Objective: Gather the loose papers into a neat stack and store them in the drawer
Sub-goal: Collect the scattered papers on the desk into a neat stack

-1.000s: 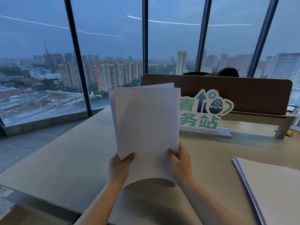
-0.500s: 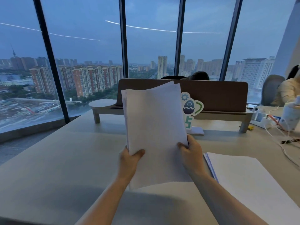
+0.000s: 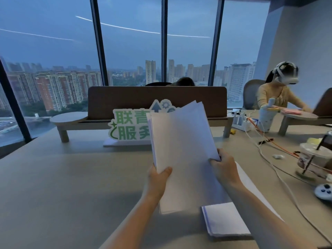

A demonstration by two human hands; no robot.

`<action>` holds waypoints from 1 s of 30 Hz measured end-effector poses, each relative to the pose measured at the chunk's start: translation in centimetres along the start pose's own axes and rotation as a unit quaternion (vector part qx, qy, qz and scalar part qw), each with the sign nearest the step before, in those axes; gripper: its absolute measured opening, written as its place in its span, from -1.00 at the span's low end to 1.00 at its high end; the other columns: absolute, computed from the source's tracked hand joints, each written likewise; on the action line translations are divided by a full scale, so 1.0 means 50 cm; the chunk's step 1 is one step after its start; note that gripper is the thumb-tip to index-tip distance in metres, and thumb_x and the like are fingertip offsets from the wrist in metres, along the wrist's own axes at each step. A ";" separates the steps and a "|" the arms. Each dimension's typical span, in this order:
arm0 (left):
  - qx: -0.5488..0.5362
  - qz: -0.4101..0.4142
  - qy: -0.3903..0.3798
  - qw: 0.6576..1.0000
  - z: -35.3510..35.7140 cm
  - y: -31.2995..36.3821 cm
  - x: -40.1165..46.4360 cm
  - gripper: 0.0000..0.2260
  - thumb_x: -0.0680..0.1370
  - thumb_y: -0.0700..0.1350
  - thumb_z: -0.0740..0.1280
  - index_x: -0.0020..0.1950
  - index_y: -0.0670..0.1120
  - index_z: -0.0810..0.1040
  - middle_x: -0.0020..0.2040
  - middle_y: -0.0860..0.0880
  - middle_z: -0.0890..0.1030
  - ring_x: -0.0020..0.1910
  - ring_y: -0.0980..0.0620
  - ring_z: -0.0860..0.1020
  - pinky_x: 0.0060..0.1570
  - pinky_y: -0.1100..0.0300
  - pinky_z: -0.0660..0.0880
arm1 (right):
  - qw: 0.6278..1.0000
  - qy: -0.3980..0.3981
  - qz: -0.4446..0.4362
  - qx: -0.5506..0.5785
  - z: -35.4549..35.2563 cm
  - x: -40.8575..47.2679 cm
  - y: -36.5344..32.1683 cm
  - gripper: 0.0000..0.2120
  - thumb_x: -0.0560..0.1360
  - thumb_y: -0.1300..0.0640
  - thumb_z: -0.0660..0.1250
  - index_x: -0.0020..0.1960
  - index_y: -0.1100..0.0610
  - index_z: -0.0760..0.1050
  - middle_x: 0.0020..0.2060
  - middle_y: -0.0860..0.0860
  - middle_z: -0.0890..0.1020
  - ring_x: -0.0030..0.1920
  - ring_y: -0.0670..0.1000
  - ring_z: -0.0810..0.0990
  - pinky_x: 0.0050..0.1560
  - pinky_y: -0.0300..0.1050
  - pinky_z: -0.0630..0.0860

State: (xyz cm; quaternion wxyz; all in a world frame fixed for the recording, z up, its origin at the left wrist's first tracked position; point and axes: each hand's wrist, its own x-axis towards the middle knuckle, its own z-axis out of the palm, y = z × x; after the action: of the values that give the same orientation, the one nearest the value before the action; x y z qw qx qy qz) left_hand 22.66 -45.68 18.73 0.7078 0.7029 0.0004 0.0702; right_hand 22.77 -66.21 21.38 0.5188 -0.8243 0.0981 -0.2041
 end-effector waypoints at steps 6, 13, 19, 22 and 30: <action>0.027 -0.041 -0.044 0.998 0.082 -0.020 -0.016 -0.90 0.56 -0.15 0.33 0.05 0.00 0.51 -0.07 0.00 0.64 -0.14 0.08 0.62 -0.18 0.19 0.57 | 0.998 0.015 0.050 -0.042 -0.076 0.013 0.042 -0.75 0.41 0.31 0.24 0.00 0.06 0.55 -0.15 0.02 0.63 -0.15 0.09 0.60 -0.19 -0.03 0.52; 0.098 -0.093 -0.099 0.986 0.153 -0.060 -0.033 -0.80 0.52 -0.16 0.31 0.13 -0.03 0.53 0.02 -0.02 0.64 -0.02 -0.01 0.62 0.03 0.08 0.57 | 0.988 0.013 0.120 -0.091 -0.144 0.016 0.108 -0.79 0.36 0.30 0.25 -0.12 0.07 0.58 -0.23 0.02 0.65 -0.20 0.09 0.62 -0.26 -0.10 0.48; 0.152 -0.096 -0.121 0.976 0.187 -0.080 -0.049 -0.92 0.47 -0.22 0.35 -0.10 -0.04 0.54 -0.15 0.03 0.63 -0.18 0.06 0.62 -0.17 0.21 0.56 | 0.983 0.021 0.152 -0.101 -0.173 0.020 0.171 -0.79 0.35 0.34 0.23 -0.14 0.13 0.57 -0.32 0.05 0.61 -0.30 0.14 0.58 -0.32 -0.14 0.39; 0.164 -0.107 -0.119 0.973 0.196 -0.089 -0.052 -0.93 0.43 -0.21 0.37 -0.17 -0.05 0.56 -0.17 -0.02 0.67 -0.16 0.01 0.65 -0.06 0.06 0.61 | 0.978 0.018 0.174 -0.116 -0.177 0.023 0.198 -0.82 0.33 0.33 0.22 -0.16 0.16 0.55 -0.36 0.05 0.52 -0.38 0.08 0.43 -0.34 -0.16 0.30; 0.220 -0.115 -0.147 0.958 0.210 -0.088 -0.047 -0.94 0.40 -0.17 0.38 -0.19 -0.02 0.56 -0.19 0.03 0.66 -0.18 0.05 0.64 -0.14 0.17 0.56 | 0.949 0.003 0.232 -0.212 -0.182 0.023 0.232 -0.84 0.31 0.28 0.15 -0.36 0.07 0.25 -0.32 0.02 0.34 -0.13 0.12 0.29 -0.30 -0.13 0.20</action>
State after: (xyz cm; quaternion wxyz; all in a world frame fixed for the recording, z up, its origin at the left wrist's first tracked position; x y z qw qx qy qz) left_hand 21.80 -56.39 14.27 0.5316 0.8387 -0.0074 -0.1179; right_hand 20.39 -79.17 14.70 0.3653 -0.8690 0.3294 -0.0548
